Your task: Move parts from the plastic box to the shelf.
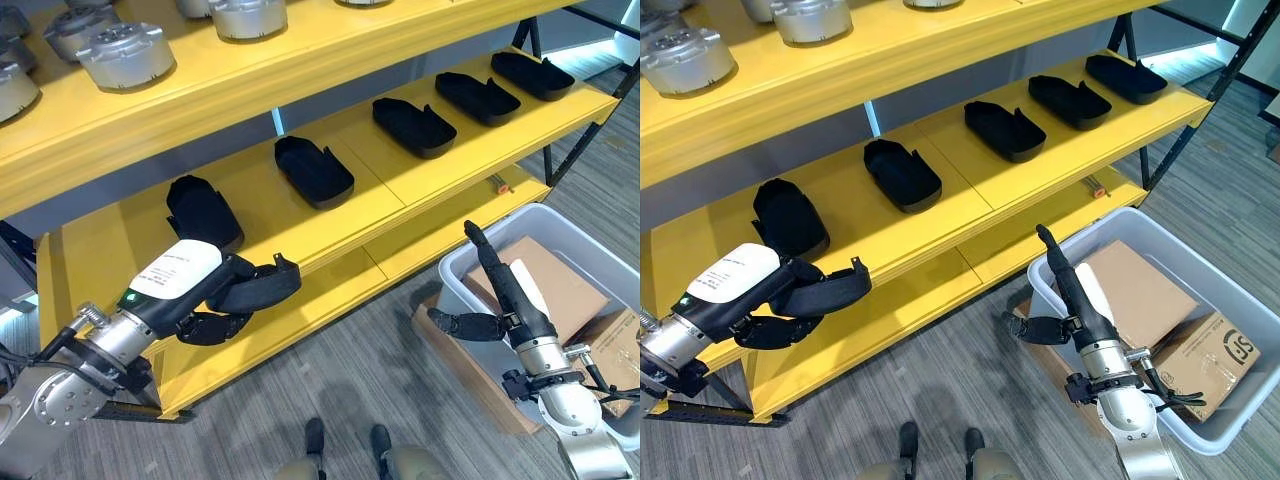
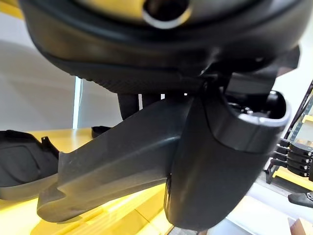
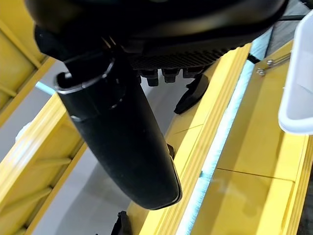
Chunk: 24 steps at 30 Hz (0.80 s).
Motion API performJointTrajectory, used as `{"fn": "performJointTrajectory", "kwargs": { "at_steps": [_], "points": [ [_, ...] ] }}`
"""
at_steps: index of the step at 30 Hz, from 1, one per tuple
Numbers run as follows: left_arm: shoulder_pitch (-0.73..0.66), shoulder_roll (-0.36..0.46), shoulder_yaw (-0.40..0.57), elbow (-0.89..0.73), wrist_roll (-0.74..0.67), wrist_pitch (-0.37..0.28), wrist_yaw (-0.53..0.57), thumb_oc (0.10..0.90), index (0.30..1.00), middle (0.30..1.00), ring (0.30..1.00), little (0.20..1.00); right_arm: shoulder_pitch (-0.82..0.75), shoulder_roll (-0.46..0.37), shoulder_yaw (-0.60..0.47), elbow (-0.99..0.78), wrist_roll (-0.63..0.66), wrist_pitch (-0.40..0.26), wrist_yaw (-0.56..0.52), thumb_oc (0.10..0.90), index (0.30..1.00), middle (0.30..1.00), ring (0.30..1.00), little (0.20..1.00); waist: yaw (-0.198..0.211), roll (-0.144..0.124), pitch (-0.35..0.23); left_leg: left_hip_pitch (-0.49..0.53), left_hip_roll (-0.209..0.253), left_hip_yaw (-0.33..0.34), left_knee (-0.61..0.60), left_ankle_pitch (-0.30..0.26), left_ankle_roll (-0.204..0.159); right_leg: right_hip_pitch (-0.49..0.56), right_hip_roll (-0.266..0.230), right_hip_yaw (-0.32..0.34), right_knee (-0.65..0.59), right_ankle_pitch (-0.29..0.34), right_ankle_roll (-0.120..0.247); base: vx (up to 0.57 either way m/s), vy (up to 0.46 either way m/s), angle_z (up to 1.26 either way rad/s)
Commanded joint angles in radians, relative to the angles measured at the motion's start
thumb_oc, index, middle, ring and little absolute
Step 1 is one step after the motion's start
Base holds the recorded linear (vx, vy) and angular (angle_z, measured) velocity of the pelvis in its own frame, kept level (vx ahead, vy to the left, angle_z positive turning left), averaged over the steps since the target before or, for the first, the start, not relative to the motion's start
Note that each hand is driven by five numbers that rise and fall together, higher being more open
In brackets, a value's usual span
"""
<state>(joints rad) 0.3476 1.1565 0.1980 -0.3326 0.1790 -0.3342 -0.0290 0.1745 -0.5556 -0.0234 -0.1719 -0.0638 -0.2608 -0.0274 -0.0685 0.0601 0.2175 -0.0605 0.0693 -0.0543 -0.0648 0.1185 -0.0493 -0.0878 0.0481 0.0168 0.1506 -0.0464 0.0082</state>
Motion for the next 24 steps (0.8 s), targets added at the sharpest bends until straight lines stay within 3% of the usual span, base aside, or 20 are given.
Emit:
{"fn": "performJointTrajectory", "kwargs": {
  "at_steps": [1, 15, 22, 23, 24],
  "points": [
    [-0.071, 0.027, 0.172, 0.003, -0.081, -0.023, 0.062, 0.4, 0.3, 0.3, 0.3, 0.3, -0.099, -0.023, -0.035, -0.065, 0.072, -0.091, -0.016, 0.9, 1.0, 1.0, 1.0, 1.0, -0.022, -0.03, -0.082, 0.104, -0.13, 0.054, -0.021, -0.129, 0.07, -0.002, -0.056, -0.007, -0.144, 0.073, 0.072, 0.01, -0.101, 0.1],
    [0.045, 0.053, 0.268, 0.015, -0.02, 0.02, 0.028, 0.4, 0.3, 0.3, 0.3, 0.3, -0.06, -0.043, -0.071, -0.074, 0.105, -0.076, 0.001, 0.9, 1.0, 1.0, 1.0, 1.0, -0.008, -0.006, -0.059, 0.114, -0.101, -0.001, -0.006, -0.12, 0.033, 0.061, -0.06, -0.095, -0.161, 0.044, 0.043, 0.0, -0.091, 0.23],
    [0.079, 0.056, 0.32, -0.006, 0.031, 0.03, 0.013, 0.4, 0.3, 0.3, 0.3, 0.3, -0.073, -0.077, -0.082, -0.073, 0.106, -0.072, 0.001, 0.9, 1.0, 1.0, 1.0, 1.0, 0.011, -0.006, -0.002, 0.029, -0.12, -0.032, 0.161, -0.148, 0.003, 0.077, -0.075, -0.137, -0.161, 0.033, 0.019, -0.08, -0.081, 0.31],
    [0.067, 0.061, 0.316, -0.007, 0.036, 0.031, 0.011, 0.4, 0.3, 0.3, 0.3, 0.3, -0.076, -0.081, -0.088, -0.071, 0.106, -0.072, -0.003, 0.9, 1.0, 1.0, 1.0, 1.0, 0.007, -0.008, 0.01, 0.008, -0.115, -0.019, 0.193, -0.151, -0.008, 0.075, -0.084, -0.149, -0.154, 0.032, 0.017, -0.16, -0.006, 0.57],
    [0.043, 0.066, 0.308, -0.005, 0.035, 0.027, 0.009, 0.4, 0.3, 0.3, 0.3, 0.3, -0.079, -0.089, -0.104, -0.065, 0.101, -0.069, -0.015, 0.9, 1.0, 1.0, 1.0, 1.0, 0.0, -0.011, 0.029, -0.022, -0.073, 0.014, 0.236, -0.153, -0.022, 0.076, -0.104, -0.168, -0.143, 0.029, 0.015, -0.12, 0.018, 0.73]
  ]
}}
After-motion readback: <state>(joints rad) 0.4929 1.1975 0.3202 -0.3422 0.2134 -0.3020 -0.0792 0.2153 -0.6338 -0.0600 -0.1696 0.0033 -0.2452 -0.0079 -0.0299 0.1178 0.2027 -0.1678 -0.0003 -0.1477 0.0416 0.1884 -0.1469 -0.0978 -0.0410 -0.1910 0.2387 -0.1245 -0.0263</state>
